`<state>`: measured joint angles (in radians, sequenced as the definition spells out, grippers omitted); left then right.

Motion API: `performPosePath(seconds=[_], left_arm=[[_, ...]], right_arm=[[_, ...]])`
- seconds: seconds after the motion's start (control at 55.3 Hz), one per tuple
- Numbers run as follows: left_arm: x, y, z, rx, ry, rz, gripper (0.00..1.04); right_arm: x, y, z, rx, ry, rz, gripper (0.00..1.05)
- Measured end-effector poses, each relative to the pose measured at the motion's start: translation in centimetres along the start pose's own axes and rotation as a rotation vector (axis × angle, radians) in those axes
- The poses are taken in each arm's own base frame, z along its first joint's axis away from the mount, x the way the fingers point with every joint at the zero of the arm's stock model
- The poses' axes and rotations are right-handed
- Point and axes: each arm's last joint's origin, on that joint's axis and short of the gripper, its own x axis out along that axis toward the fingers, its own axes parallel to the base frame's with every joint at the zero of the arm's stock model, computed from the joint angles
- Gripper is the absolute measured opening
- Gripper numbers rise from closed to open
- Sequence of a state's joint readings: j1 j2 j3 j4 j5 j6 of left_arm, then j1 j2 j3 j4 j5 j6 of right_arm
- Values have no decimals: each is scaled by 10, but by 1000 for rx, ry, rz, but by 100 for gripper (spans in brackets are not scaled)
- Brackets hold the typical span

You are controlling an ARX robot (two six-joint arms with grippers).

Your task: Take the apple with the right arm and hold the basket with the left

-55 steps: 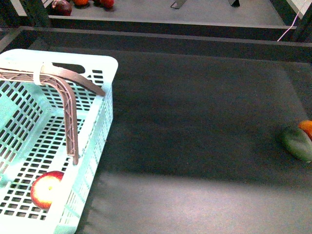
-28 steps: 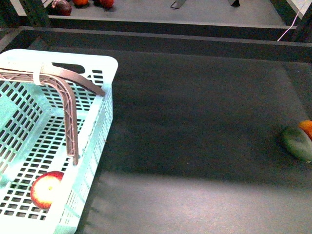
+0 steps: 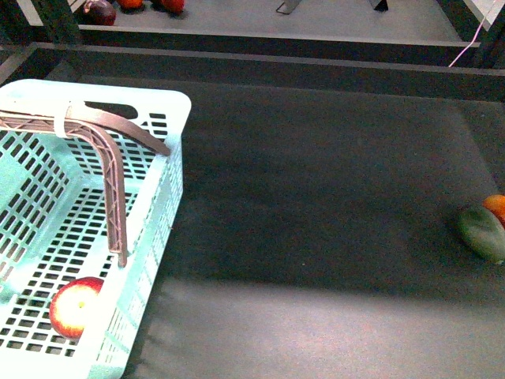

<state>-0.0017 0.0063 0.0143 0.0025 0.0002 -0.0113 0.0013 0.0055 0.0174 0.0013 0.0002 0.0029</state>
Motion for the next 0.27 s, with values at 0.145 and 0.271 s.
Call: performPosePath(seconds=[0.145, 0.271], left_arm=[[0, 0, 0, 2, 0, 0, 97], [0, 0, 0, 2, 0, 0, 98]], right_arm=[[0, 0, 0, 0, 0, 0, 96], [0, 0, 0, 0, 0, 0, 96]])
